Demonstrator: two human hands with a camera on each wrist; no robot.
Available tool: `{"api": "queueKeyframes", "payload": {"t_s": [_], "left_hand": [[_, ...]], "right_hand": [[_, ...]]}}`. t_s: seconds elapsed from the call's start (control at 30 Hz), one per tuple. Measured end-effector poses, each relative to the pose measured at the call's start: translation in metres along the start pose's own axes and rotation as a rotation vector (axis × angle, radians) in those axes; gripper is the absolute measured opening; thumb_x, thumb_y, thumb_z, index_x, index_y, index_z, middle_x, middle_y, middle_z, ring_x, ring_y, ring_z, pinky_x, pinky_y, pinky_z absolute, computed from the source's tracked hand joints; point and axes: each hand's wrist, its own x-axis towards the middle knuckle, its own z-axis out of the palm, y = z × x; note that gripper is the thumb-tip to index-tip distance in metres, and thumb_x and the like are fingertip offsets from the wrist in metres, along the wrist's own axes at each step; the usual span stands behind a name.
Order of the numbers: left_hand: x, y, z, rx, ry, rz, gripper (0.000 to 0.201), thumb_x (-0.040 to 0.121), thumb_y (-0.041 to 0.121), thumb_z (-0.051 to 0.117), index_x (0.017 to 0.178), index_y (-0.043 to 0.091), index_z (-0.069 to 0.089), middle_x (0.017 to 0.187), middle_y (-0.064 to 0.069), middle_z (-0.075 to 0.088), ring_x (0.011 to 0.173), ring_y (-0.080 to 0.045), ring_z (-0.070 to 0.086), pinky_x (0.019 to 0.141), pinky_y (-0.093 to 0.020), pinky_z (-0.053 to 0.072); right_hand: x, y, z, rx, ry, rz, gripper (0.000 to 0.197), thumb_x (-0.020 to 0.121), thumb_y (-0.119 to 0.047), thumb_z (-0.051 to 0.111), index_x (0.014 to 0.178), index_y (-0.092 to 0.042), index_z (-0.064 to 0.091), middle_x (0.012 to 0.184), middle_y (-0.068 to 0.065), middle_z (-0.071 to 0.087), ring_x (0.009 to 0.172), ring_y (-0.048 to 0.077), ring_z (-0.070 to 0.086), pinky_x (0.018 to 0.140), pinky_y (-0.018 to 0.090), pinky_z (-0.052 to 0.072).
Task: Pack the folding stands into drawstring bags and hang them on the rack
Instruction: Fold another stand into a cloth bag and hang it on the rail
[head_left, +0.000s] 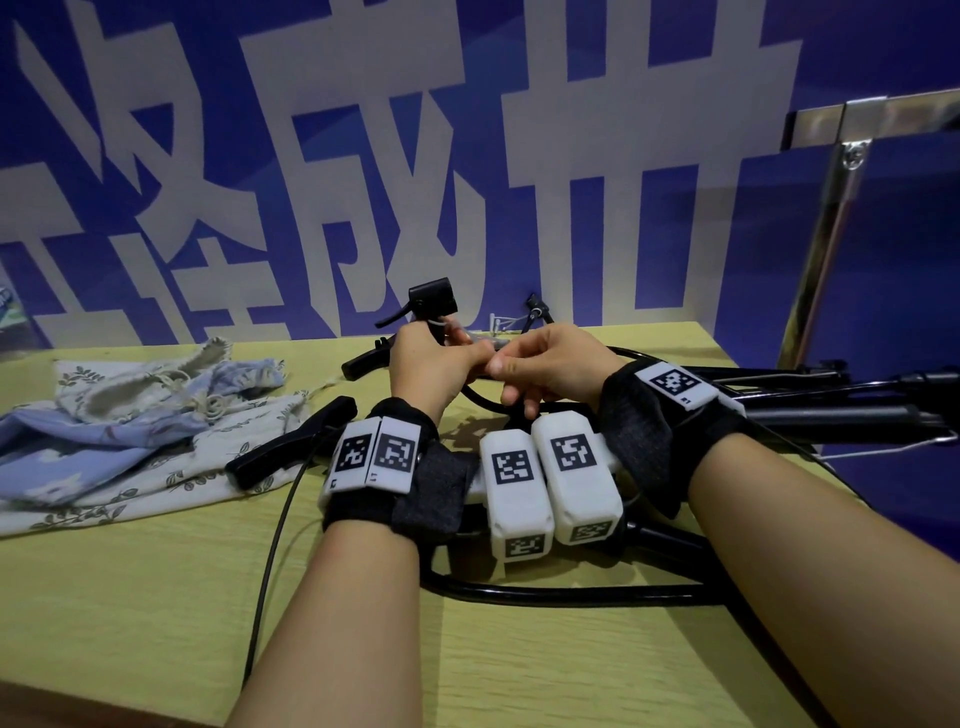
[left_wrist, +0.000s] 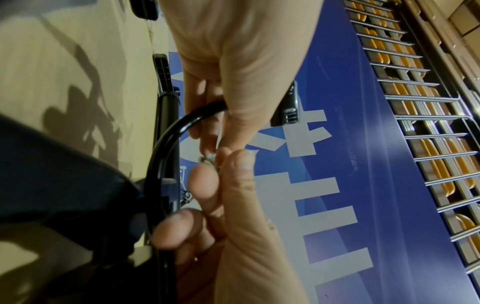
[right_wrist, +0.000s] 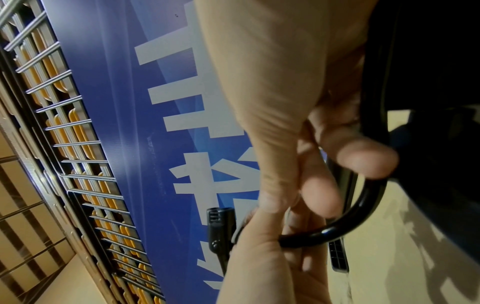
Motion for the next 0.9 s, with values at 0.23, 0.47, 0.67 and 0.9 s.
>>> {"api": "queueKeyframes", "payload": {"t_s": [0.23, 0.47, 0.67, 0.9], "left_hand": [[0.0015, -0.0012, -0.0007, -0.033, 0.004, -0.026, 0.029, 0.077, 0.002, 0.071, 0.064, 0.015, 0.048, 0.068, -0.002, 0.055, 0.073, -0.019, 0.058, 0.076, -0.036, 0.057], [0.0006, -0.0006, -0.0012, -0.07, -0.021, -0.066, 0.029, 0.077, -0.007, 0.066, 0.066, 0.011, 0.047, 0.075, -0.014, 0.064, 0.072, -0.023, 0.068, 0.075, -0.035, 0.058], [-0.0012, 0.0018, -0.0011, -0.068, -0.06, -0.058, 0.029, 0.078, -0.008, 0.065, 0.068, 0.013, 0.047, 0.077, -0.011, 0.063, 0.079, -0.025, 0.067, 0.076, -0.035, 0.058], [-0.001, 0.0025, -0.0007, -0.059, -0.112, -0.102, 0.031, 0.073, -0.013, 0.062, 0.07, 0.013, 0.046, 0.083, -0.018, 0.061, 0.085, -0.029, 0.063, 0.087, -0.05, 0.053]], "right_hand": [[-0.0025, -0.0047, 0.0027, -0.01, -0.04, 0.009, 0.018, 0.097, -0.009, 0.045, 0.083, -0.013, 0.054, 0.072, 0.006, 0.062, 0.041, 0.003, 0.057, 0.038, 0.01, 0.037], [-0.0003, -0.004, 0.0034, -0.006, 0.033, 0.032, 0.015, 0.096, -0.007, 0.047, 0.083, -0.014, 0.045, 0.071, 0.006, 0.063, 0.037, 0.005, 0.056, 0.035, 0.012, 0.036], [0.0019, -0.0015, 0.0007, -0.049, 0.012, 0.044, 0.016, 0.092, -0.008, 0.055, 0.082, -0.014, 0.043, 0.069, 0.004, 0.064, 0.04, 0.005, 0.056, 0.043, 0.015, 0.044], [0.0064, 0.0032, -0.001, -0.108, 0.006, 0.027, 0.021, 0.095, -0.007, 0.049, 0.079, -0.016, 0.04, 0.064, 0.002, 0.061, 0.04, 0.005, 0.055, 0.048, 0.018, 0.046]]}}
